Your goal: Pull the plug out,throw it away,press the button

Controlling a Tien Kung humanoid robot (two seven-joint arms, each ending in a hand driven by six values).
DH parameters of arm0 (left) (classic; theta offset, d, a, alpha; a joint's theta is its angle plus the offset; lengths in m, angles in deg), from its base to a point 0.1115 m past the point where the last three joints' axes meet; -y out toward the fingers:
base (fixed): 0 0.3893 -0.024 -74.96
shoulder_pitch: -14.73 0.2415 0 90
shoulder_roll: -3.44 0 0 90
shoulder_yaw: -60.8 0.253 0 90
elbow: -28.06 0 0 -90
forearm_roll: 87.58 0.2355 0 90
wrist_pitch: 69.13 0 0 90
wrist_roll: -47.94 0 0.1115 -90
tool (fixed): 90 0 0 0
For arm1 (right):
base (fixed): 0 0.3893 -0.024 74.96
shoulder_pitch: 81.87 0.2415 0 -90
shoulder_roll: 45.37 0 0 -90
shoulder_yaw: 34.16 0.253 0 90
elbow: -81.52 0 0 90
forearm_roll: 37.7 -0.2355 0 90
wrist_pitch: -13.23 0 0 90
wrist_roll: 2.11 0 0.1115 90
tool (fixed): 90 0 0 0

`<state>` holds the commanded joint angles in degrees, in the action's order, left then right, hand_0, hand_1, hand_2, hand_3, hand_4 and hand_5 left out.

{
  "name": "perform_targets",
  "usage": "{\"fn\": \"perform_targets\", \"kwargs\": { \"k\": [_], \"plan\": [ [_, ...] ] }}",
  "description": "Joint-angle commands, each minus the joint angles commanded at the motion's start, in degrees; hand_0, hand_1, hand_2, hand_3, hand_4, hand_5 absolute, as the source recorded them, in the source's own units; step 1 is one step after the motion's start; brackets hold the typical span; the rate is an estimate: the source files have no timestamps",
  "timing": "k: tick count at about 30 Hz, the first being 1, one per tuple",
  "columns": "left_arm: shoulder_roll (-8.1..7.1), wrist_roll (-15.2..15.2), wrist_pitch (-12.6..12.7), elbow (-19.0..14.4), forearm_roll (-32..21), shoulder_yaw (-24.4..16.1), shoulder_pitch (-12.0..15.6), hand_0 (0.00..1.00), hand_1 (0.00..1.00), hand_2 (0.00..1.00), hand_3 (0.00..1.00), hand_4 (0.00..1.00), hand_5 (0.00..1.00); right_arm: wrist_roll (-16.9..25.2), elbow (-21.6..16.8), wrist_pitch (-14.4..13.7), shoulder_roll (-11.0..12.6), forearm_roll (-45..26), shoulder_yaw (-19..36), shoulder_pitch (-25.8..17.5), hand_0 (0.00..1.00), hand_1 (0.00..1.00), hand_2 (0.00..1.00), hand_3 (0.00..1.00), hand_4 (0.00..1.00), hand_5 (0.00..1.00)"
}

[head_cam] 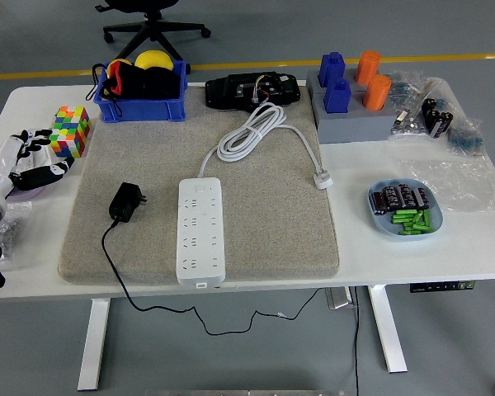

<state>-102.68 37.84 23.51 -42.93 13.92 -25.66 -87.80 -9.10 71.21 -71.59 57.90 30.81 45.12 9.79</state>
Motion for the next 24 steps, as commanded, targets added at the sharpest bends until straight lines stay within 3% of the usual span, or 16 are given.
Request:
{"fn": "perform_targets", "kwargs": {
  "k": [24],
  "plan": [
    [0.11, 0.13, 0.06, -1.23, -0.22, -0.42, 0.62, 0.833, 0.814, 0.788, 0.829, 0.732, 0.234, 0.01, 0.0, -0.08, -0.34, 0.54, 1.34, -0.23, 0.804, 0.696, 0.683, 0.666, 0.77, 0.657]
  ]
}}
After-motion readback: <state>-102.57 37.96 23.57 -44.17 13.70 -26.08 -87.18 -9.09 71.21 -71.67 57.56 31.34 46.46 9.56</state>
